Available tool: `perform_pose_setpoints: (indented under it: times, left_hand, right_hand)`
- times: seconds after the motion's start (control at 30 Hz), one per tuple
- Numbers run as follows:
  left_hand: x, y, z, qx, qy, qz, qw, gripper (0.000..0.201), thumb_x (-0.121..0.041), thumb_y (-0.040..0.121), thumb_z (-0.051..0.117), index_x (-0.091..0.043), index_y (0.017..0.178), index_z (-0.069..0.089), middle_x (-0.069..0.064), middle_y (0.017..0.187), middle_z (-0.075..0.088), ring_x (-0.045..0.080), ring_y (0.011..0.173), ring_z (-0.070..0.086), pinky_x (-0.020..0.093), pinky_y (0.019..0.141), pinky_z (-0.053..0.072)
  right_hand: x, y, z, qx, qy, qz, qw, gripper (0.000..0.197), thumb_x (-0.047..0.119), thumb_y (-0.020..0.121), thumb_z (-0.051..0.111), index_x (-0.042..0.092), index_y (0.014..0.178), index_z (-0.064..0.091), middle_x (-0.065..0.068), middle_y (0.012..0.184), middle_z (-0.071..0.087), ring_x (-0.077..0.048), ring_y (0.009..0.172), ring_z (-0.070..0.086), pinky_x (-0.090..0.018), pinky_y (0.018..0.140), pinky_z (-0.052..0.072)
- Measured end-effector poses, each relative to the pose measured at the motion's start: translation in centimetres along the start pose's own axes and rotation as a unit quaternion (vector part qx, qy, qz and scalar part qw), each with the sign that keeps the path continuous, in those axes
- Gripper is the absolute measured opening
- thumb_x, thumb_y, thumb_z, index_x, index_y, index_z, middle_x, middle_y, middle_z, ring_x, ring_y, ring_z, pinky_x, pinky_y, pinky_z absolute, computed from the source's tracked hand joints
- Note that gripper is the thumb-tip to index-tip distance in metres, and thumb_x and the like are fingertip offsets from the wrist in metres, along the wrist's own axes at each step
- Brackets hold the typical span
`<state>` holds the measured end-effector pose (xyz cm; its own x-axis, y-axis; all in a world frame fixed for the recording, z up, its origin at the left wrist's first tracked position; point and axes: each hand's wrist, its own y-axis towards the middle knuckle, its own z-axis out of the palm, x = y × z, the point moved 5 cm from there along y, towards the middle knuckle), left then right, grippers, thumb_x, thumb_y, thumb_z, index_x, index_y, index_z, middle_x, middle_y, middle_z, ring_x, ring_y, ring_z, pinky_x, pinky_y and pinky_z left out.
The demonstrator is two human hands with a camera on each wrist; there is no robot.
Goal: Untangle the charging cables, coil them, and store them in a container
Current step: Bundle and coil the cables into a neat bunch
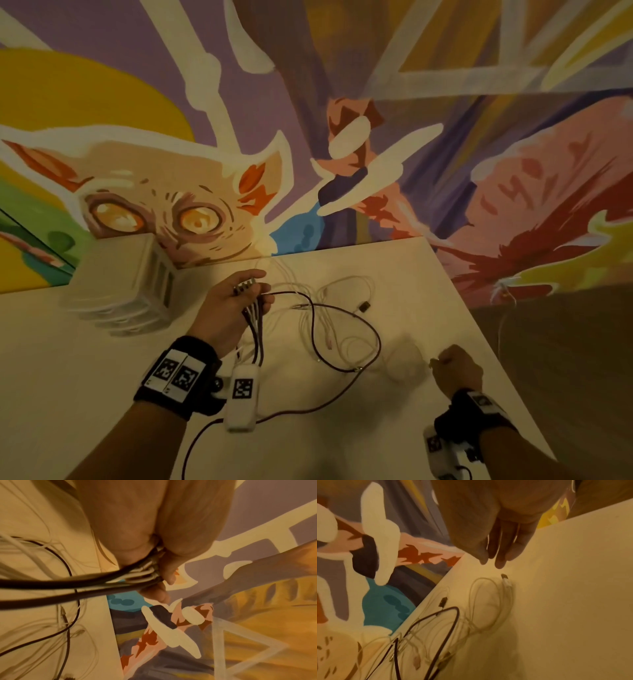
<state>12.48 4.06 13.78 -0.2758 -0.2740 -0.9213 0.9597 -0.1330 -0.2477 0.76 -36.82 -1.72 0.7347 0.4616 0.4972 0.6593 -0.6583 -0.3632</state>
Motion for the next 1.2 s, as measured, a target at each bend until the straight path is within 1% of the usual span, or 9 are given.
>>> perform_pose_setpoints:
  times: [0.23,0.43,0.53,0.63,0.73,0.83,0.97,1.1,1.2]
  left_hand:
    - [0.5,-0.8,-0.9,-0.005,0.007,0.002,1.000,0.024,0.004,0.096,0.044,-0.007,0.100,0.065,0.017,0.087,0.061,0.021,0.070,0.065,0.028,0.063,0.055]
    - [1.0,-1.6,-1.3,-0.013,0.013,-0.005,1.000,0.024,0.005,0.096,0.044,-0.007,0.099,0.065,0.018,0.087,0.061,0.023,0.070,0.064,0.029,0.063,0.054]
    - [1.0,-1.5,-1.4,-0.016,0.007,-0.006,1.000,0.024,0.005,0.096,0.044,-0.006,0.100,0.065,0.018,0.088,0.061,0.023,0.070,0.064,0.029,0.064,0.054]
    - [1.0,-1.2,-1.3,-0.015,-0.012,-0.013,1.000,0.025,0.004,0.096,0.045,-0.007,0.100,0.066,0.019,0.090,0.062,0.023,0.072,0.065,0.030,0.065,0.055]
    - [1.1,-1.2,-0.7,0.004,-0.033,-0.019,0.999,0.028,0.007,0.095,0.043,-0.006,0.103,0.065,0.018,0.092,0.062,0.026,0.076,0.064,0.033,0.070,0.054]
    - [1.2,-1.3,-0.1,0.012,-0.056,-0.021,0.998,0.030,0.011,0.094,0.040,-0.005,0.105,0.063,0.019,0.094,0.062,0.027,0.080,0.066,0.032,0.073,0.056]
    - [1.7,-1.3,1.3,0.016,-0.108,-0.033,0.993,0.029,0.012,0.093,0.040,0.000,0.111,0.060,0.023,0.097,0.063,0.032,0.090,0.070,0.038,0.084,0.058]
    - [2.0,-1.6,2.5,-0.004,-0.155,-0.032,0.987,0.031,0.011,0.092,0.043,0.002,0.118,0.058,0.026,0.104,0.065,0.038,0.098,0.067,0.045,0.092,0.054]
    - [2.0,-1.8,2.8,-0.038,-0.172,-0.023,0.984,0.032,0.010,0.092,0.045,-0.001,0.117,0.062,0.024,0.104,0.067,0.036,0.095,0.066,0.041,0.089,0.056]
  right_hand:
    - [0.0,-0.2,5.6,0.155,-0.149,-0.016,0.976,0.038,0.033,0.089,0.060,0.017,0.122,0.049,-0.016,0.113,0.058,-0.035,0.095,0.059,-0.034,0.073,0.047]
    - [-1.7,-0.2,6.5,0.118,-0.190,0.022,0.974,0.027,0.029,0.087,0.057,0.010,0.106,0.057,-0.016,0.114,0.063,-0.034,0.099,0.060,-0.034,0.076,0.049]
    - [-2.7,-0.5,5.4,0.092,-0.142,0.058,0.984,0.021,0.029,0.086,0.055,0.014,0.101,0.058,-0.014,0.098,0.058,-0.034,0.084,0.054,-0.034,0.071,0.043]
    - [-2.4,-0.8,3.4,0.034,-0.070,0.050,0.996,0.024,0.034,0.084,0.066,0.014,0.093,0.057,-0.016,0.096,0.062,-0.037,0.093,0.059,-0.035,0.075,0.045]
    - [0.7,-1.1,0.3,-0.066,-0.019,-0.041,0.997,0.007,0.013,0.085,0.064,0.013,0.086,0.056,-0.023,0.095,0.065,-0.040,0.088,0.060,-0.041,0.076,0.047]
    - [6.6,-2.3,-2.7,-0.136,0.050,-0.180,0.973,0.024,0.000,0.078,0.067,0.012,0.099,0.061,-0.018,0.090,0.066,-0.036,0.084,0.061,-0.036,0.075,0.047]
    - [17.2,-7.2,-4.2,-0.045,0.255,-0.291,0.921,0.032,0.001,0.084,0.067,0.018,0.109,0.055,-0.004,0.079,0.066,-0.010,0.066,0.069,-0.009,0.057,0.046]
    - [24.3,-12.7,-1.8,0.063,0.326,-0.359,0.872,0.020,-0.001,0.082,0.069,0.012,0.092,0.058,-0.003,0.078,0.069,-0.011,0.067,0.072,-0.020,0.064,0.054]
    - [26.2,-16.1,0.7,0.092,0.284,-0.398,0.867,0.019,0.005,0.081,0.071,0.019,0.086,0.060,0.008,0.077,0.070,-0.001,0.074,0.070,-0.015,0.066,0.053]
